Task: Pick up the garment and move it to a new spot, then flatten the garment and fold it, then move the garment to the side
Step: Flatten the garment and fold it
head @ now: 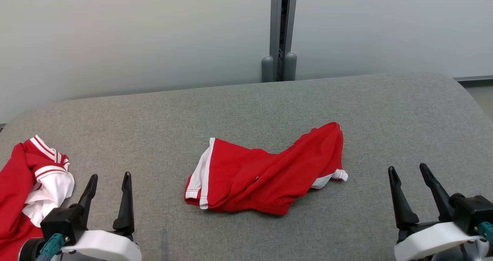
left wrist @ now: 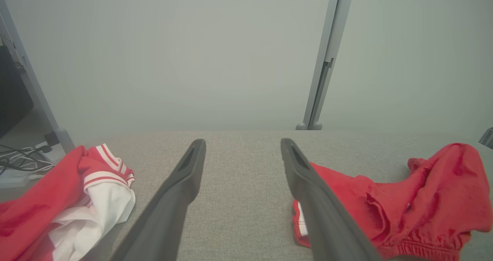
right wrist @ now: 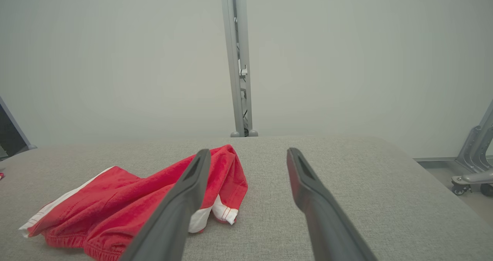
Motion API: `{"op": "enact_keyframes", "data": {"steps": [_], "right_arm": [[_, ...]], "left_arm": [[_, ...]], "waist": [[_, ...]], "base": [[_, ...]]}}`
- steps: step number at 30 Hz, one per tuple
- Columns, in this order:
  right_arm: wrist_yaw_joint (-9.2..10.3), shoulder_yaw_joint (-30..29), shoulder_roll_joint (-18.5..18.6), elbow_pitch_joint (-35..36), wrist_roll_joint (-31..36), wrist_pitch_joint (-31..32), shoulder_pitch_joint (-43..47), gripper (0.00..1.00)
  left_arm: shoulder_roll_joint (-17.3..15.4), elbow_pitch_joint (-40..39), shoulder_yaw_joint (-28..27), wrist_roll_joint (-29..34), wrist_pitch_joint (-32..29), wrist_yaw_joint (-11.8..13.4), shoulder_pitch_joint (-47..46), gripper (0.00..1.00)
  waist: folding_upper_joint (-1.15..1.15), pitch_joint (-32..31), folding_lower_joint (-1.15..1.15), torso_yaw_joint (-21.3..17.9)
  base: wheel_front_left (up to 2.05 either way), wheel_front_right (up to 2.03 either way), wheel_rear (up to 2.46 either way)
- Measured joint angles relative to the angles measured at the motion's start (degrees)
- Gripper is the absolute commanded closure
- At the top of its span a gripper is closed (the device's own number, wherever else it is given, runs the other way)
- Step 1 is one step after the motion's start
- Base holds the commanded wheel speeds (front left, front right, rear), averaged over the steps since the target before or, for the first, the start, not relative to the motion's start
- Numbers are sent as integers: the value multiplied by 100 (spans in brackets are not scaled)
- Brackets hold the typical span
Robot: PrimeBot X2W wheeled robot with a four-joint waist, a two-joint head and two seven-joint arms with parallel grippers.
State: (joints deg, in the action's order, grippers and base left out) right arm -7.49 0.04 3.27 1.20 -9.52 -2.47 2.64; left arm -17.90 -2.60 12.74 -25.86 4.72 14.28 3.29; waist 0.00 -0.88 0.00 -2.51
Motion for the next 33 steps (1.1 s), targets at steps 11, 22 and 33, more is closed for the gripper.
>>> {"op": "enact_keyframes", "data": {"steps": [11, 22, 33], "right_arm": [[0, 18, -13, -33, -2, 0, -5, 0], [1, 18, -25, -56, -9, 1, -13, 0], [1, 1124, 316, -69, -103, 265, -350, 0]], "left_arm": [[-15, 22, 35, -9, -10, 33, -24, 0], [-21, 38, 92, -34, -67, 89, -68, 0], [1, 20, 202, -33, -112, 90, -201, 0]], "waist": [[0, 9, 0, 11], [0, -2, 0, 22], [0, 98, 0, 196]], "base": [[0, 0, 0], [0, 0, 0], [0, 0, 0]]}}
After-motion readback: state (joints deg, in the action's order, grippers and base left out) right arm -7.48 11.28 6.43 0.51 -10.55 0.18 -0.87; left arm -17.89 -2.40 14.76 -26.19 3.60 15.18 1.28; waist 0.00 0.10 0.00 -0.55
